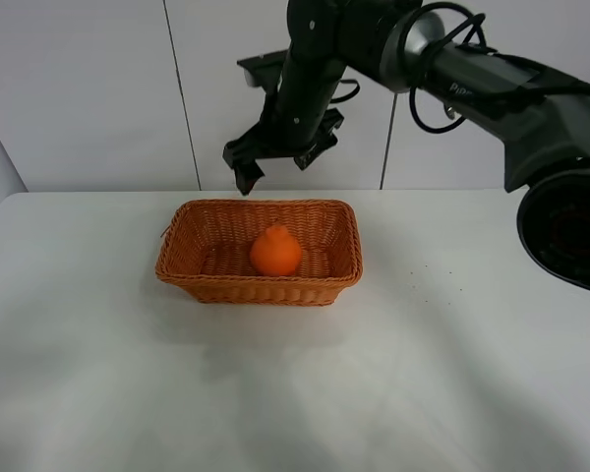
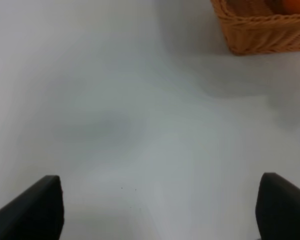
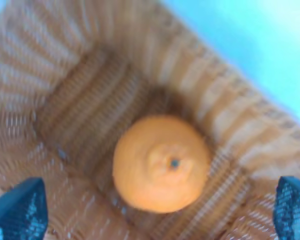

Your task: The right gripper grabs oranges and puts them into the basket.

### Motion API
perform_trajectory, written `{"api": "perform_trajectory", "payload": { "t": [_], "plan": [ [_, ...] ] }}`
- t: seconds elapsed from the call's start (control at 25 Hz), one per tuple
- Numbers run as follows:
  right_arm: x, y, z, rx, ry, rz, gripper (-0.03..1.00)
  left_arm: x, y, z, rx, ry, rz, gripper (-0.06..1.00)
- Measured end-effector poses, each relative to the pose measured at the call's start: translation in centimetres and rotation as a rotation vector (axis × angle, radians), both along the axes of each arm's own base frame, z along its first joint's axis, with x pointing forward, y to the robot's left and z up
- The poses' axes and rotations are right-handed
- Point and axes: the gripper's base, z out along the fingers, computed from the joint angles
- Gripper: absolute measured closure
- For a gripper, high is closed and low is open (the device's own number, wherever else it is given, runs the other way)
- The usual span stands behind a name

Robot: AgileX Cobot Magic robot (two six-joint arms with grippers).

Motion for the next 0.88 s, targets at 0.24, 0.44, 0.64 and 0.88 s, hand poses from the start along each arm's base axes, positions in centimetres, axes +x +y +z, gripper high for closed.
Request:
{"api": "perform_trajectory", "payload": {
  "t": [0.24, 0.44, 0.64, 0.88],
  "plan": [
    [3.3, -5.7, 0.4, 0.0, 0.004, -0.135, 0.28, 0.0, 0.0, 0.0, 0.0, 0.0, 0.0, 0.06],
    [6.4, -13.4, 0.4, -0.001, 0.004, -0.301, 0.28, 0.0, 0.0, 0.0, 0.0, 0.0, 0.0, 0.06],
    [8.2, -20.9, 0.3, -0.001, 0.006, -0.458, 0.28, 0.0, 0.0, 0.0, 0.0, 0.0, 0.0, 0.06],
    [8.4, -25.0, 0.3, 0.003, 0.015, -0.541, 0.28, 0.0, 0.0, 0.0, 0.0, 0.0, 0.0, 0.06]
  ]
}}
